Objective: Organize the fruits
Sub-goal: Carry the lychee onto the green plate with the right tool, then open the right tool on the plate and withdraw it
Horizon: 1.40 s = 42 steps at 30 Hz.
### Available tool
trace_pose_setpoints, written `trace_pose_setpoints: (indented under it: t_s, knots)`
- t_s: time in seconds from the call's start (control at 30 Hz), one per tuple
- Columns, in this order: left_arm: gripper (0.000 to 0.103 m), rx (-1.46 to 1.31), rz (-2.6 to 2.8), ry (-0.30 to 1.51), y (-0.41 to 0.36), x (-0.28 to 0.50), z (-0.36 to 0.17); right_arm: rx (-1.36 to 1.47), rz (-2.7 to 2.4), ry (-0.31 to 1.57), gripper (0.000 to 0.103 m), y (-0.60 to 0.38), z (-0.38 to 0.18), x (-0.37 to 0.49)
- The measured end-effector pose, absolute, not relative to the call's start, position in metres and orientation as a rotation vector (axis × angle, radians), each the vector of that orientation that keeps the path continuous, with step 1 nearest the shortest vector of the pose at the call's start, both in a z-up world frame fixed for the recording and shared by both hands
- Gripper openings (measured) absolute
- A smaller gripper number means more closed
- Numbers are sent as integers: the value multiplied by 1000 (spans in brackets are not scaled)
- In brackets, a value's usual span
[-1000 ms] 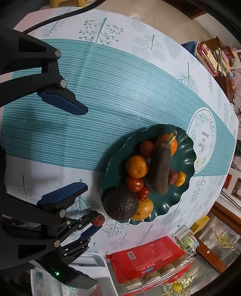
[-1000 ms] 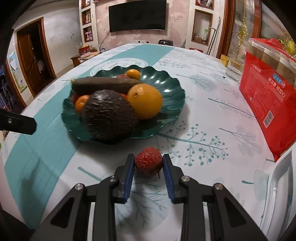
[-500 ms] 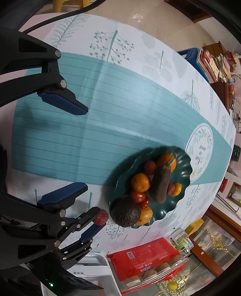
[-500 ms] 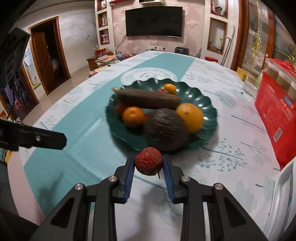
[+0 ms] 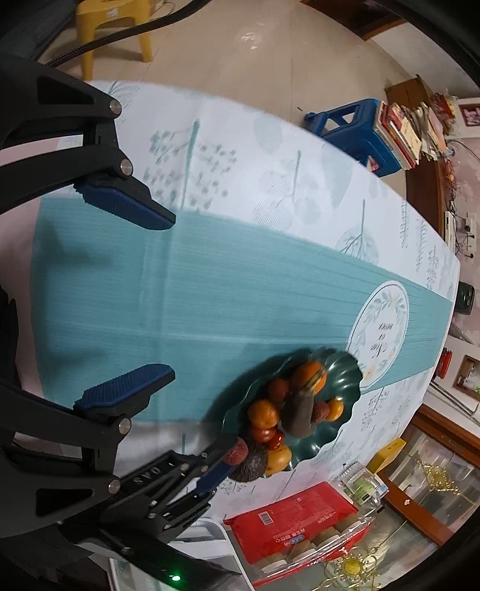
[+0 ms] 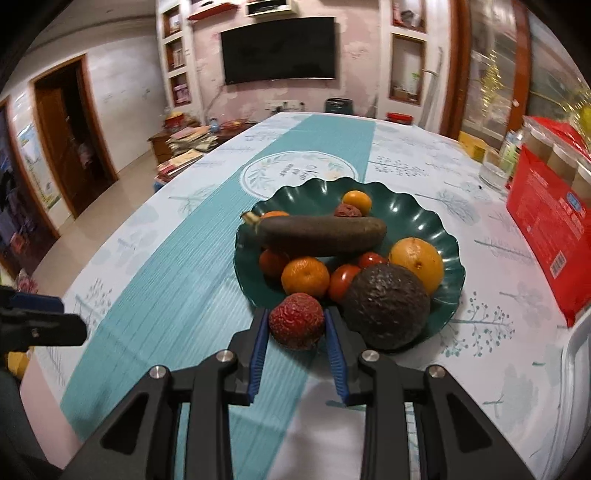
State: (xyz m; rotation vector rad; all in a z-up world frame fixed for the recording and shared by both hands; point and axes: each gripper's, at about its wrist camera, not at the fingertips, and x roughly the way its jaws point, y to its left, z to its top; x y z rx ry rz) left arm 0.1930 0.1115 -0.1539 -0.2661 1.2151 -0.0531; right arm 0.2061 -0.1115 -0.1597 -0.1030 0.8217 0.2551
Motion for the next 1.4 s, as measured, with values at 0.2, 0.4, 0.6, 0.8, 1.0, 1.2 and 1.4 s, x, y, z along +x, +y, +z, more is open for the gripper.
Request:
trace_pose_setpoints:
  t_s: [0.2, 0.4, 0.6, 0.8, 1.0, 1.2, 1.4]
  knots:
    - [74, -220, -84, 1239, 147, 203, -158, -52, 137, 814, 31, -106, -164, 217]
    - [74, -167, -141, 1248, 159, 213, -162, -18, 38, 804, 32, -101, -167, 220]
    - [74, -127, -210, 1242, 163, 219, -163, -2, -45, 757, 58, -97, -158, 205]
    - [74, -125, -276, 1228, 159, 210, -159, 22, -107, 758, 69, -96, -148, 178]
    - [74, -125, -306, 1197, 147, 191, -154, 4, -115, 841, 82, -92, -151, 146]
    - [74, -102, -317, 1173, 128, 162, -143, 24, -60, 952, 90, -94, -146, 108]
    - [77, -119, -235, 1148, 105, 129, -129, -20, 45, 997, 98, -102, -122, 81]
